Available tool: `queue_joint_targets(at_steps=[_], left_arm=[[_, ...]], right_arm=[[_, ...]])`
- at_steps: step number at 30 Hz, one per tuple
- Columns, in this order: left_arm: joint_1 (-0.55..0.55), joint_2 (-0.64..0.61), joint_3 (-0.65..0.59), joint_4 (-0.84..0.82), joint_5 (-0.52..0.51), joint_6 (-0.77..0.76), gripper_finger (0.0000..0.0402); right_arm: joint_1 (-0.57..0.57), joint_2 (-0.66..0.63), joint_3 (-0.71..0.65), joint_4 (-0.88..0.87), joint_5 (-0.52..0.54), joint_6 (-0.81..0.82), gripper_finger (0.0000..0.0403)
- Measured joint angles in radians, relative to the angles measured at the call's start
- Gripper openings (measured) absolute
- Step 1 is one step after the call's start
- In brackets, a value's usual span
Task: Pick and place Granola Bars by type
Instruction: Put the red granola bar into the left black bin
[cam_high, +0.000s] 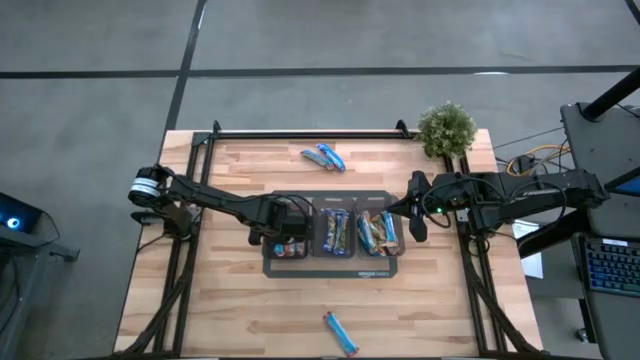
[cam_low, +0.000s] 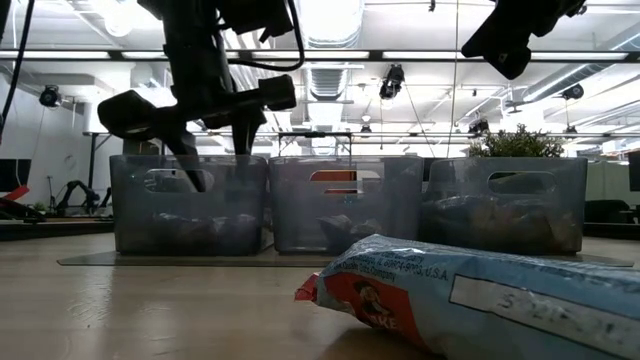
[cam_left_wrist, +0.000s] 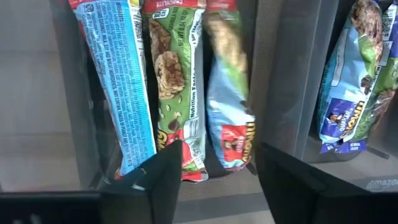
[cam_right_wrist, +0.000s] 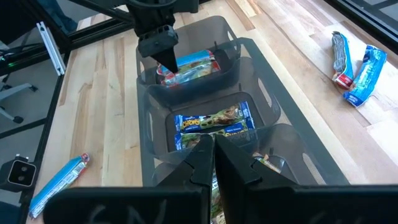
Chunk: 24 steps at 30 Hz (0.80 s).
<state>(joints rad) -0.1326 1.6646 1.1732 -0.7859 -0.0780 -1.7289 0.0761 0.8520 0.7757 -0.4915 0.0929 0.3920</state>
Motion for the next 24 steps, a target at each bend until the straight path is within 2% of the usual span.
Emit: queue_joint_targets(at_steps=[5, 17, 21, 24], left_arm=[[0.001, 0.0, 0.005, 0.001, 0.011, 0.031, 0.0209], [0.006, 0.0, 0.042, 0.005, 0.025, 0.19, 0.0211], [0.009, 0.0, 0.059, 0.002, 0.025, 0.249, 0.0204], [0.011, 0.0, 0.069, -0.004, 0.026, 0.289, 0.0182]], right_arm=[[0.0, 0.0, 0.0, 0.0, 0.0, -0.002, 0.0008], [0.0, 0.0, 0.0, 0.0, 0.0, -0.006, 0.0008], [0.0, 0.0, 0.0, 0.0, 0.001, -0.004, 0.0008], [0.0, 0.0, 0.0, 0.0, 0.003, -0.003, 0.0008]])
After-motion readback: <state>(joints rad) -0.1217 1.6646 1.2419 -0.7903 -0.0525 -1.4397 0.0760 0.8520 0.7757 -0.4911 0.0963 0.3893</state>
